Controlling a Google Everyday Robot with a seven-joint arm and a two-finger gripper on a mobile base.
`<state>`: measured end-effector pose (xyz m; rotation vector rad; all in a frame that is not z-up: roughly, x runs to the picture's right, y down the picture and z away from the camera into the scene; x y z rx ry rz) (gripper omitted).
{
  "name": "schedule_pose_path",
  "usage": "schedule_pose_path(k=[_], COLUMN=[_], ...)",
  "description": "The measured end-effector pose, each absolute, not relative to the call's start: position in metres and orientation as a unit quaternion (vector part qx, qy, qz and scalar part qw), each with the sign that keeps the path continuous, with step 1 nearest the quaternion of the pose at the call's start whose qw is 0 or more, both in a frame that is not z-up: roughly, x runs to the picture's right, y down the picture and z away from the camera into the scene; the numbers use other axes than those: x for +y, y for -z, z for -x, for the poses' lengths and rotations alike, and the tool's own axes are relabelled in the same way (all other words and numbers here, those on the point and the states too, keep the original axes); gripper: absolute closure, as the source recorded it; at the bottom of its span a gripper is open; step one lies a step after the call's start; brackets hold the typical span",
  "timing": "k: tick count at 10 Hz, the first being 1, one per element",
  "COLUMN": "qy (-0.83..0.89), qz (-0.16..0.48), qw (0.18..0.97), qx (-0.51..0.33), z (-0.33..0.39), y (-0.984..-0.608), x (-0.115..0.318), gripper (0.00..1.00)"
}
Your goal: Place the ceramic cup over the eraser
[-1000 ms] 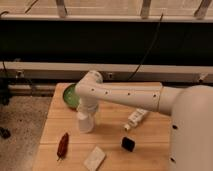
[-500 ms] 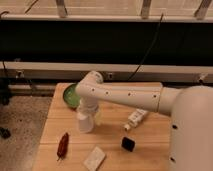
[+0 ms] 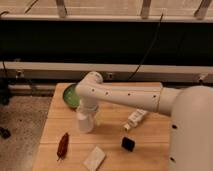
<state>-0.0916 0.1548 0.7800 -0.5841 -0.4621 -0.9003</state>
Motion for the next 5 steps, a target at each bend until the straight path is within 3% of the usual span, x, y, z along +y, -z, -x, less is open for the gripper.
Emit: schedule_pose_path(k=[5], qy=[0.445], qz=[0.279], qw=[0.823], qx=[-0.214], z=[0.1042], y=[-0.7811], x=[0.1568], gripper=[0.20])
